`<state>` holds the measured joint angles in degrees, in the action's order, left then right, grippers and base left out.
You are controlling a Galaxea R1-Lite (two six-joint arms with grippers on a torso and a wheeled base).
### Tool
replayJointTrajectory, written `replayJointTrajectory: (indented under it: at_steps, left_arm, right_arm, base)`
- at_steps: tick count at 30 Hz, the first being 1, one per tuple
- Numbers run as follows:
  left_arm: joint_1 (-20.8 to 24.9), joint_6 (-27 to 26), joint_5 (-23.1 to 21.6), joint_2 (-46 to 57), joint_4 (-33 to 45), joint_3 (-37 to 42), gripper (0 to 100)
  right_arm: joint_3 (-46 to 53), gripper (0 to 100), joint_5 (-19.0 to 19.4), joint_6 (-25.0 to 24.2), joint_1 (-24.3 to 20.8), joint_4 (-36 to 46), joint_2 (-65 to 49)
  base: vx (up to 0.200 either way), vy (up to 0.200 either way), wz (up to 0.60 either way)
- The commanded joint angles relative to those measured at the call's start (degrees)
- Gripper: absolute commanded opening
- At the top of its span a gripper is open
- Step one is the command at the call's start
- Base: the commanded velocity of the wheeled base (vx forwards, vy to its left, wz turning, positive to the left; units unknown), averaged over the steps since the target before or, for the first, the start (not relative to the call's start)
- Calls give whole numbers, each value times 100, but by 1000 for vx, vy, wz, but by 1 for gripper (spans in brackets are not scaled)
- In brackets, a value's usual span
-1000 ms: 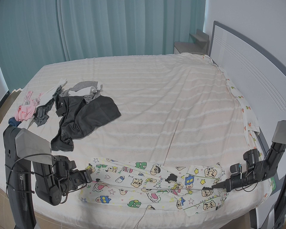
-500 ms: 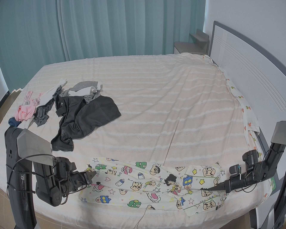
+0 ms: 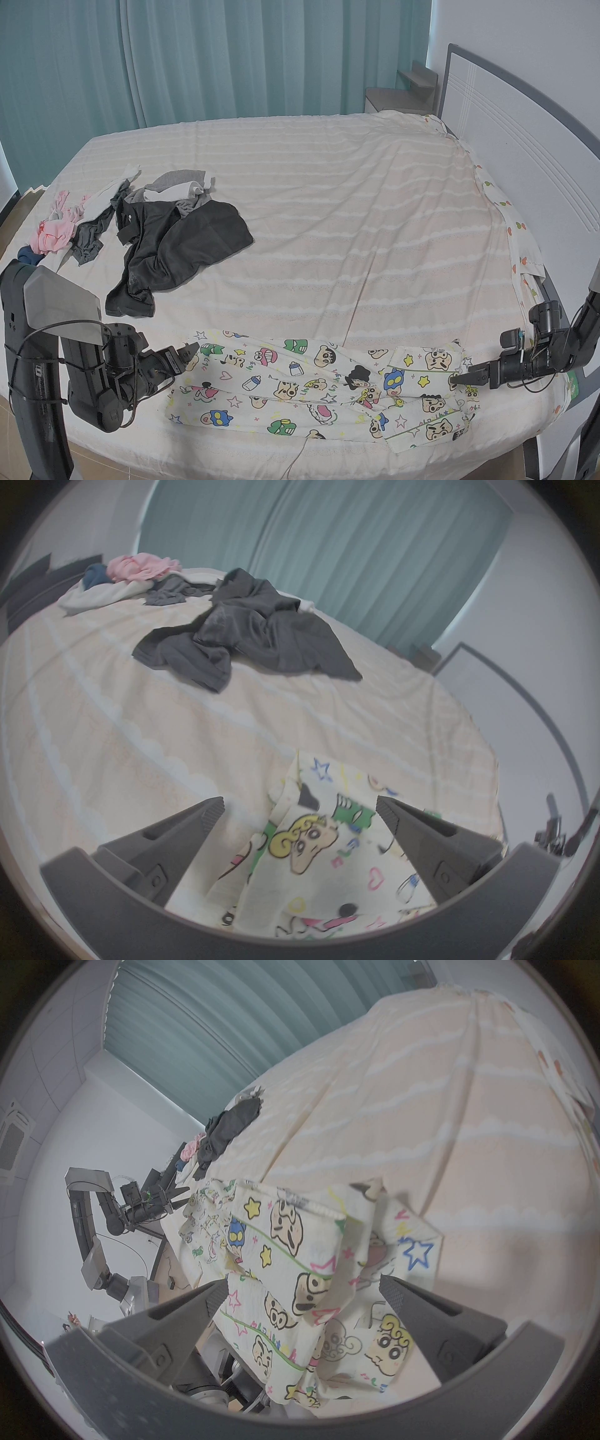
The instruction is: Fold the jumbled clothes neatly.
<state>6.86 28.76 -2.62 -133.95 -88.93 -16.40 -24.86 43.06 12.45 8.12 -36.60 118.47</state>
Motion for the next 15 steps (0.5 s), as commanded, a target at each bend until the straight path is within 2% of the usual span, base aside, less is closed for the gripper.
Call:
replayJointTrajectory:
  at_steps: [1,6,7,8,10,15]
  left_arm:
    - [-18,780,165,844,-107,49,100]
    - [-18,1844,605,1530,-107,49,100]
    - [-18,1844,605,1530,-107,49,100]
    - [-18,2213,684,1723,-107,75,100]
    - [-27,2556,675,1881,-107,198,100]
    - [17,2714,543,1855,-107,444,100]
  right_arm:
    - [42,100,36,-23,216,-5,-711]
    - [-19,100,36,-32,76,-5,-887]
    - [-19,100,36,-32,76,-5,-887]
    - [-125,100,10,-41,-12,-14,-817]
    - [-309,100,-17,-58,-38,-5,-667]
    - [-634,100,-43,-357,-179,-5,-360]
  base:
    - [0,0,0]
    - [0,0,0]
    - [0,0,0]
    - [0,0,0]
    - [0,0,0]
    - [0,0,0]
